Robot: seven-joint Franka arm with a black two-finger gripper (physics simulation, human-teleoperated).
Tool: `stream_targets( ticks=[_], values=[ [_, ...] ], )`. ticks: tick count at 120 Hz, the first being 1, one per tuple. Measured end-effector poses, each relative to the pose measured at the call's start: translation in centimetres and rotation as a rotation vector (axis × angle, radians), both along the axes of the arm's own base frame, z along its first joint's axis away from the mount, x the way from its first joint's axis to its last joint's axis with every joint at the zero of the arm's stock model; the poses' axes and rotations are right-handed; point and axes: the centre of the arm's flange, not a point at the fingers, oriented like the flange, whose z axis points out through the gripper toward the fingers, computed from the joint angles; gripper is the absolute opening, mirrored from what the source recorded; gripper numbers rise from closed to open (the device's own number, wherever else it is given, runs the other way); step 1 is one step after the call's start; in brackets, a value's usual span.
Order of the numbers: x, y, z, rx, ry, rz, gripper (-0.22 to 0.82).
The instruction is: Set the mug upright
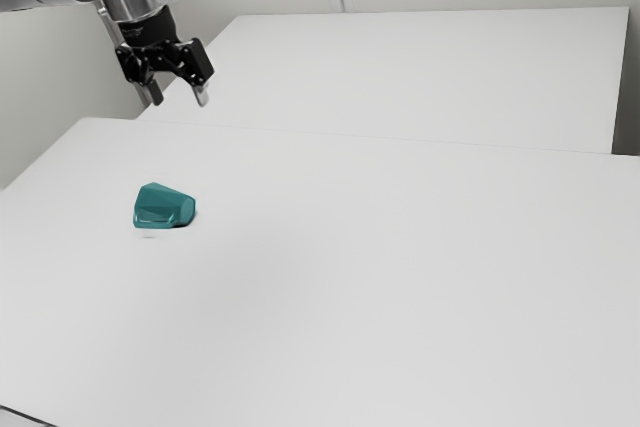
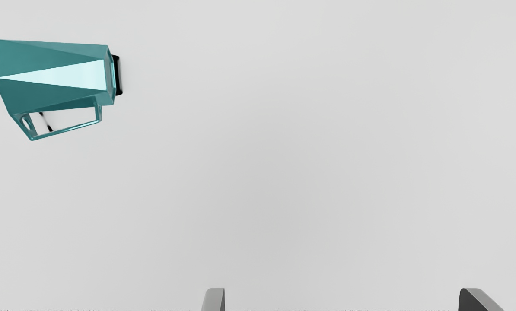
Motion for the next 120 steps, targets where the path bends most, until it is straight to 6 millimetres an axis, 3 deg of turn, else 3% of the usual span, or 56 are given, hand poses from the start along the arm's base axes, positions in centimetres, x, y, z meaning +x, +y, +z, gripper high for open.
stream_targets(
  ticks=[69,108,120],
  values=[
    [-0.7,2.5,0.3,-0.005,0.010,0.037,0.59],
    [-0.1,6.0,-0.9,-0.006,0.017,0.011,0.59],
    [0.3,8.6,-1.8,-0.008,0.027,0.026,0.59]
  ],
)
